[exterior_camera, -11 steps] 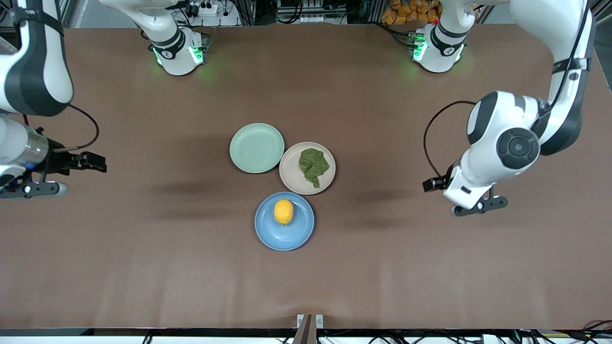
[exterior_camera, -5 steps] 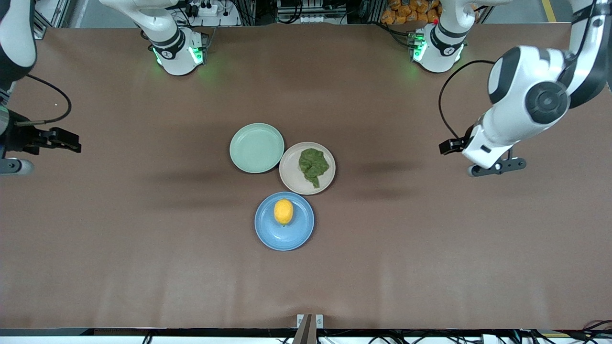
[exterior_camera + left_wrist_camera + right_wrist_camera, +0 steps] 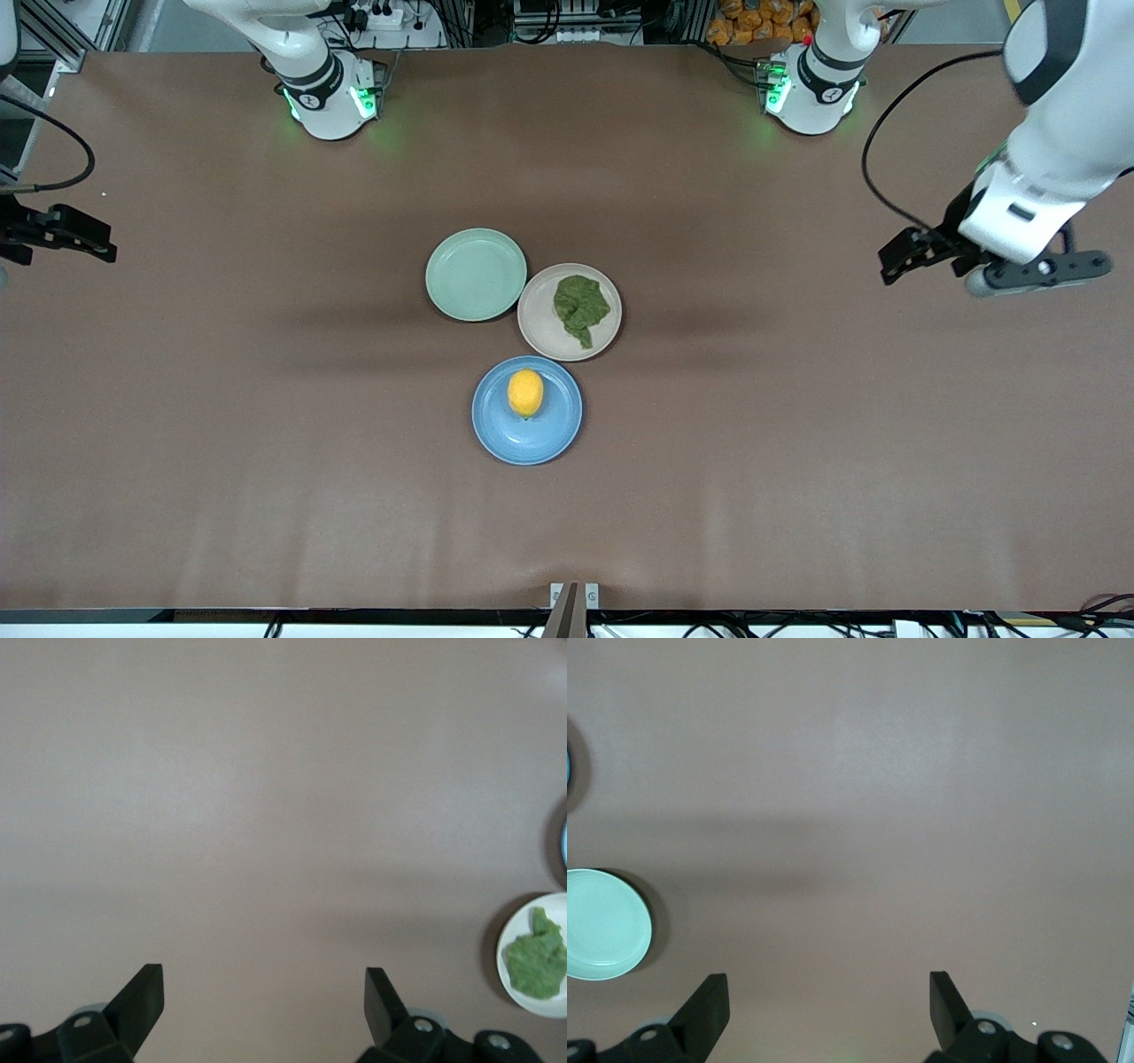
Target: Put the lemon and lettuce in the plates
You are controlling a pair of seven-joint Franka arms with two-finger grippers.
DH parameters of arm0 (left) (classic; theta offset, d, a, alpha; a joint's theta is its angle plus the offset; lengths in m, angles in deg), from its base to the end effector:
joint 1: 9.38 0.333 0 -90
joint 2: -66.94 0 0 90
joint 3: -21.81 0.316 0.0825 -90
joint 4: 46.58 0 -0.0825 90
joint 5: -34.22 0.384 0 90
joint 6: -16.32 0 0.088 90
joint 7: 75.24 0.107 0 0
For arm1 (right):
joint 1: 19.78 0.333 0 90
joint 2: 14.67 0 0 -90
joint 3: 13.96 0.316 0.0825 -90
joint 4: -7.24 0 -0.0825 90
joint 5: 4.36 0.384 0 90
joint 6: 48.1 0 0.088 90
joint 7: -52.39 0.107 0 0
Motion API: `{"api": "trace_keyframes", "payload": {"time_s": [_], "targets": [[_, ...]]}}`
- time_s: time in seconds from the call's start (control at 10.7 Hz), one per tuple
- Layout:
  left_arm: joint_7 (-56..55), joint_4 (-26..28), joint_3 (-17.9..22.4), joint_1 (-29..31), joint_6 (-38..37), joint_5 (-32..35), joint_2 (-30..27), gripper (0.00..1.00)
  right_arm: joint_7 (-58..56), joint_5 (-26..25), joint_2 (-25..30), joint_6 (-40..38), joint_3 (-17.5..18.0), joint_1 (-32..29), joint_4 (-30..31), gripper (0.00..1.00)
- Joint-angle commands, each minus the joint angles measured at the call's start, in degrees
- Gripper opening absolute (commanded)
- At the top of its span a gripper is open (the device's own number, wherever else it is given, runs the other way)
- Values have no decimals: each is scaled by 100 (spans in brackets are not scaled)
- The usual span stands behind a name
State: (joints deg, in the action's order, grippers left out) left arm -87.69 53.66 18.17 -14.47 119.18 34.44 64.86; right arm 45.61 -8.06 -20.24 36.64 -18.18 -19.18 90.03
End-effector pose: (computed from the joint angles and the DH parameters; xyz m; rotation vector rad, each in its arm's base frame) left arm 0.5528 -0.0851 0.5795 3.1283 0.1004 0.1279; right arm 0.5738 -0.0415 0.6210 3.0731 0.0790 -0.1063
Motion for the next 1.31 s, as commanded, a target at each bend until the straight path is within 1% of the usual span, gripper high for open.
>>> {"api": "trace_keyframes", "payload": {"time_s": [0.0,0.19,0.28,0.84,1.22], "targets": [[479,-564,-171,122,-747,-57,-56,100,27,-35,170,-88,105,-139,9,100],[523,-987,-224,131,-1187,-66,-29,100,27,1,170,-185,105,-139,-86,100],[697,-1171,-216,96,-1233,-66,-12,100,19,10,170,-202,114,-139,-105,100],[726,-1217,-330,61,-1295,-84,-73,100,36,18,179,-255,96,-183,-193,100],[717,-1217,-347,61,-1321,-74,-73,100,36,27,179,-45,96,-183,-158,100]]}}
